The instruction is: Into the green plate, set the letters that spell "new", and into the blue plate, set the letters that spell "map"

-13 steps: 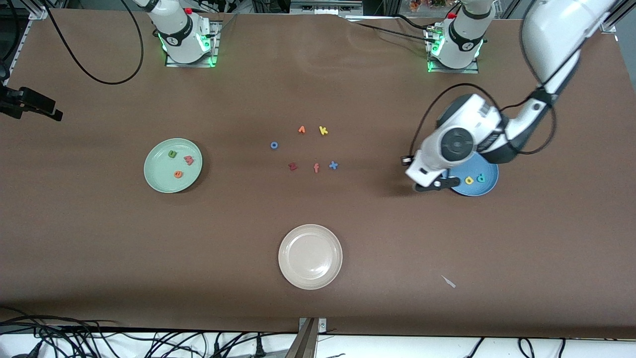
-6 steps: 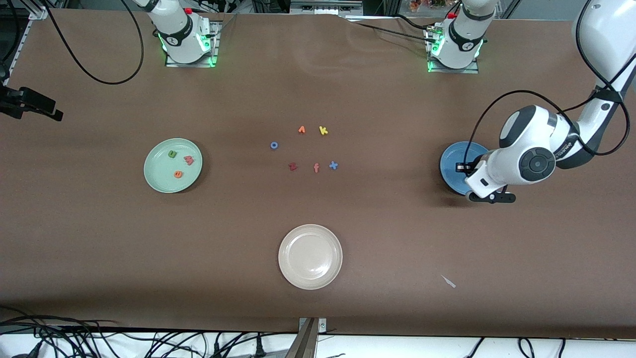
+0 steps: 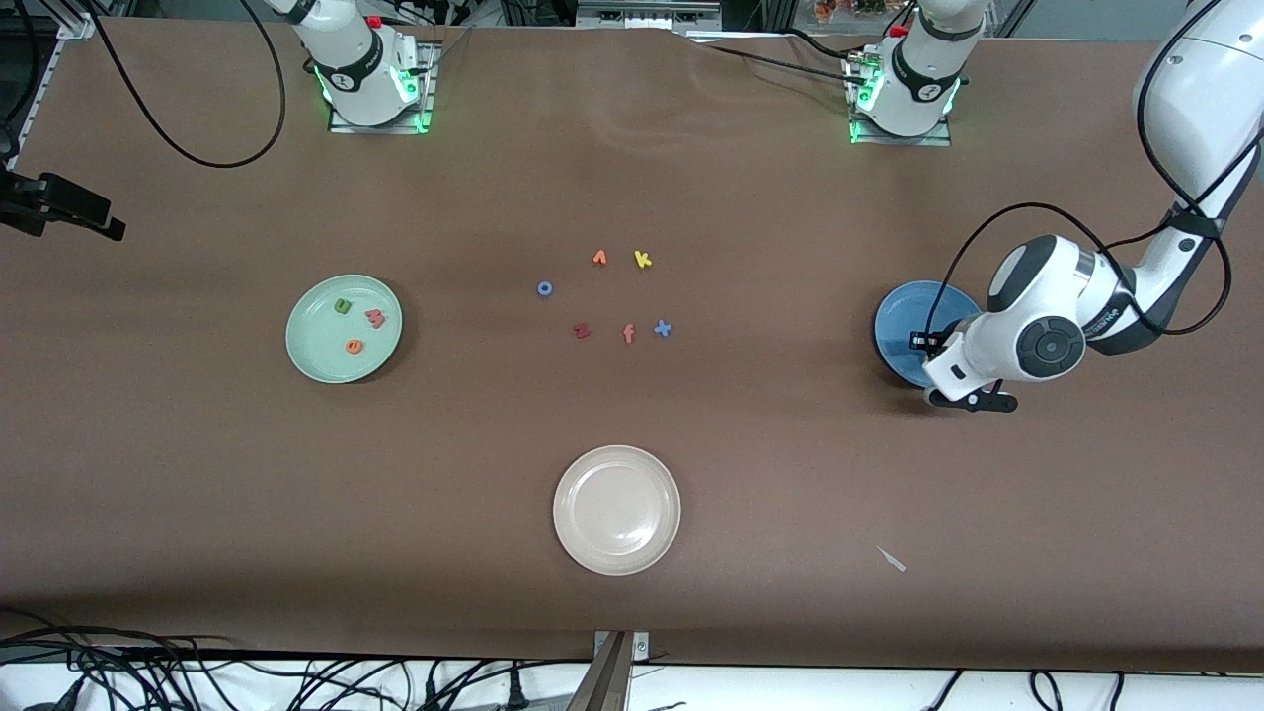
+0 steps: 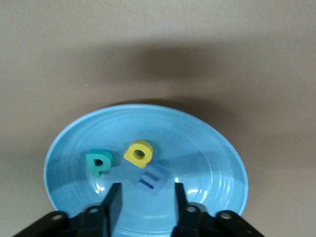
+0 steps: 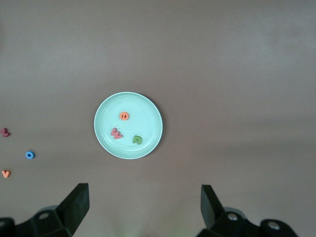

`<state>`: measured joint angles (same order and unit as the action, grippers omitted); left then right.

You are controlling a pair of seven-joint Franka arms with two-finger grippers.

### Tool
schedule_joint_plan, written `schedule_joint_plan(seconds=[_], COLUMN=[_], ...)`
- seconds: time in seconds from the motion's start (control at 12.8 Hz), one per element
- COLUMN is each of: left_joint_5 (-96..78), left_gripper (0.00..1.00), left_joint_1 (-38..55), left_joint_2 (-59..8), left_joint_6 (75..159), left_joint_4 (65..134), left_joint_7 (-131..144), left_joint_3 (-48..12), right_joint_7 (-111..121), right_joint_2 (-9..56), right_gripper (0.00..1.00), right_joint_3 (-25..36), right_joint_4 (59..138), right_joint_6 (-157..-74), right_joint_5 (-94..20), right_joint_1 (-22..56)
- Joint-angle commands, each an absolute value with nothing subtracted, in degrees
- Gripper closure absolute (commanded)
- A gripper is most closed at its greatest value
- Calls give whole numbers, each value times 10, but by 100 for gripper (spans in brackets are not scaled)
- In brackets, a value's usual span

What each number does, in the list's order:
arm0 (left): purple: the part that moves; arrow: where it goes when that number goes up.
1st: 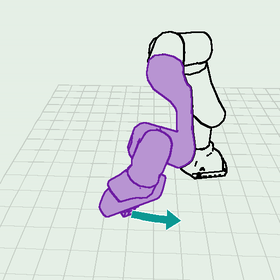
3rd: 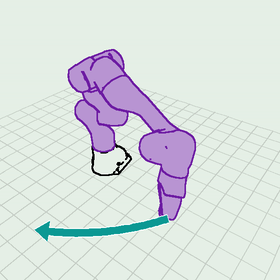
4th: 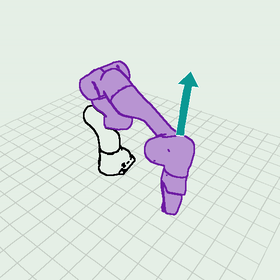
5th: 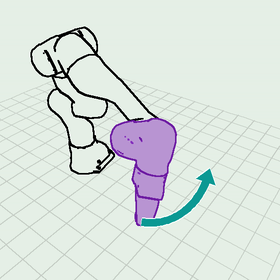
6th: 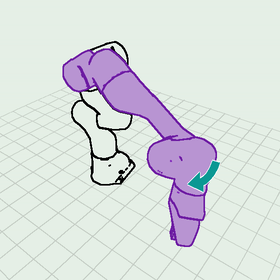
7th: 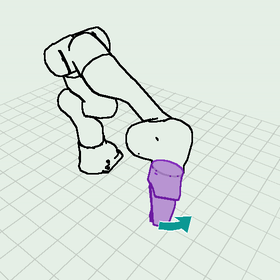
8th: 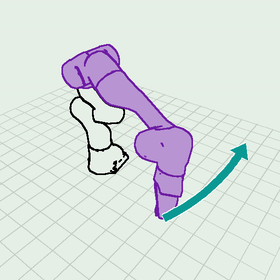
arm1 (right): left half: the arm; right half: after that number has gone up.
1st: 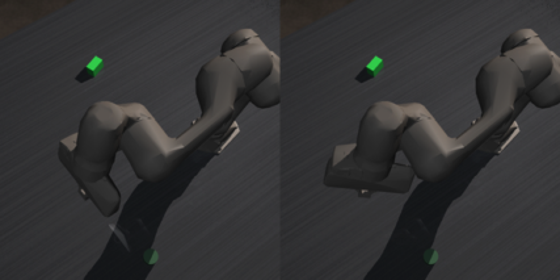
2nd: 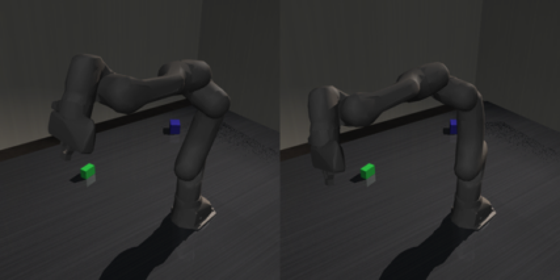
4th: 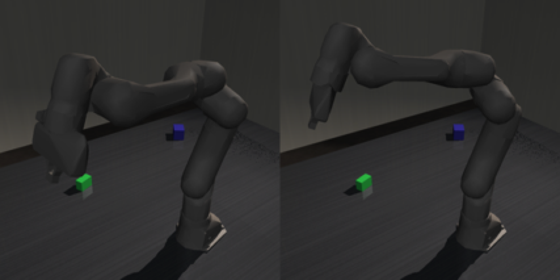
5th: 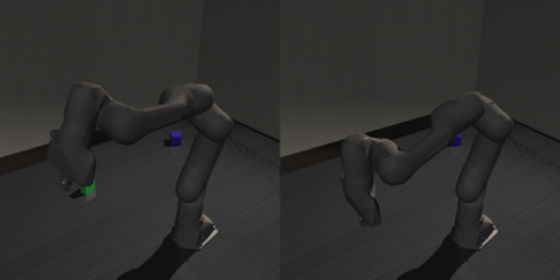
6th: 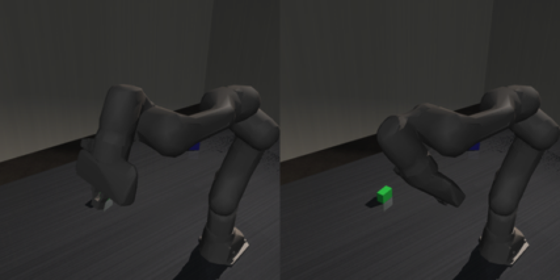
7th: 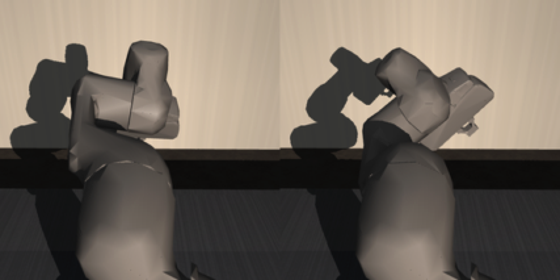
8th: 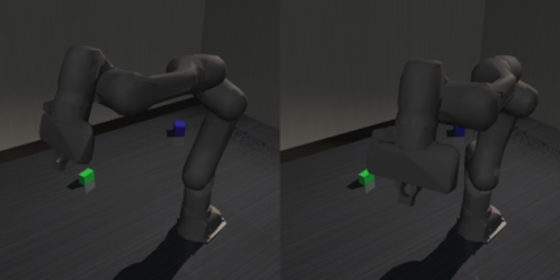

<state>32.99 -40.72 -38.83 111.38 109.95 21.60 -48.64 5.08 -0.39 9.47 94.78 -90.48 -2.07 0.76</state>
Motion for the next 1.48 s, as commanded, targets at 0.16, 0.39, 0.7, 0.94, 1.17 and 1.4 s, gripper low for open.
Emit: schedule_joint_plan(seconds=[0.16,0.39,0.7,0.94,1.17,1.4], left_joint_5=[329,313,288,208,119,-7], left_gripper=[0,0,0,0,0,0], left_joint_1=[-406,-381,-318,-209,-115,-17], left_joint_2=[-376,-379,-381,-376,-339,-308], left_joint_6=[1063,958,859,789,764,779], left_joint_4=[1012,911,789,692,664,676], left_joint_7=[187,185,154,94,41,-7], left_joint_3=[-516,-535,-523,-387,-244,-67], right_joint_7=[55,55,55,55,55,55], right_joint_2=[-1,-1,-1,-1,-1,-1], right_gripper=[0,0,0,0,0,0], right_joint_3=[96,96,97,97,97,97], right_joint_4=[938,938,938,938,938,938], right_joint_6=[-898,-897,-899,-899,-899,-899], right_joint_5=[-31,-31,-31,-31,-31,-31], right_joint_1=[6,6,6,6,6,6])
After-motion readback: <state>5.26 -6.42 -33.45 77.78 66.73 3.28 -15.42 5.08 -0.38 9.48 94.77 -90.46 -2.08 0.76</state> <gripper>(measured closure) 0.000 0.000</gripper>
